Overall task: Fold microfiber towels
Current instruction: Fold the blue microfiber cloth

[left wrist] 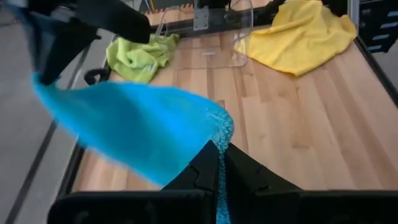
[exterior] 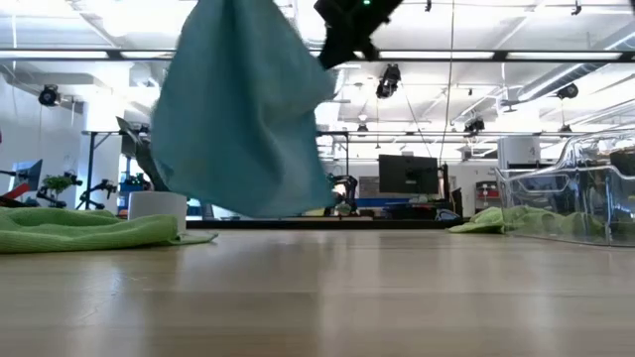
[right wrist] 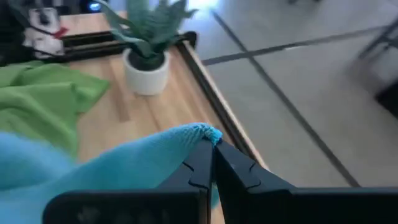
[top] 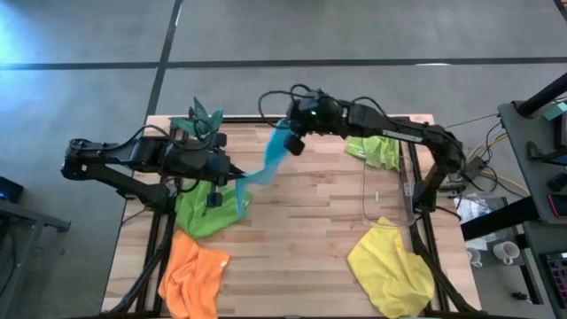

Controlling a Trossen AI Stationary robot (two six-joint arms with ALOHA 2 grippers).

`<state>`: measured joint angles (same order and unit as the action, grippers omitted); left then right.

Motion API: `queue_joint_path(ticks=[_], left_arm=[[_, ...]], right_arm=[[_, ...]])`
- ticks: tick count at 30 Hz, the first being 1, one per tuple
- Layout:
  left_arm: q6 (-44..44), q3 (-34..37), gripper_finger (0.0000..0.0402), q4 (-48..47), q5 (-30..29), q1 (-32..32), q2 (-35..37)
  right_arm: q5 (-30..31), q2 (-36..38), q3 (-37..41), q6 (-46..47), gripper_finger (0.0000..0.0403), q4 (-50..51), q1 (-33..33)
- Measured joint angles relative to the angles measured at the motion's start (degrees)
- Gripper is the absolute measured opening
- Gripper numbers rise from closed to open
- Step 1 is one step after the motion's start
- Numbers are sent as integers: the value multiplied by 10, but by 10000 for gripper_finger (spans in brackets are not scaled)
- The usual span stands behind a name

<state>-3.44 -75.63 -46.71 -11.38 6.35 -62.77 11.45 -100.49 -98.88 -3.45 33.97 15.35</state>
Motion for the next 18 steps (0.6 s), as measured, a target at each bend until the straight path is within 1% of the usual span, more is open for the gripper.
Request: queue_joint_path(ticks=[2,4,7,10,14,18], left_arm=[[2,10,0,4,0,0,-24],[1,25,0,16,0,-4,-61],[-1,53,0,83,8,-8,-131],[-3,64,0,162,48,-8,-205],[-14,64,0,234,147,-6,-306],[-19,54,0,319,164,-6,-385]], right_arm=[[-14,-26,-23,3,9,38,-1],[-15,-50,-33,18,9,83,-1],[-14,-79,-23,49,9,143,-1],[-12,-99,10,78,15,198,-3],[-11,-111,47,105,50,279,-9],[-9,-102,89,102,106,297,-10]])
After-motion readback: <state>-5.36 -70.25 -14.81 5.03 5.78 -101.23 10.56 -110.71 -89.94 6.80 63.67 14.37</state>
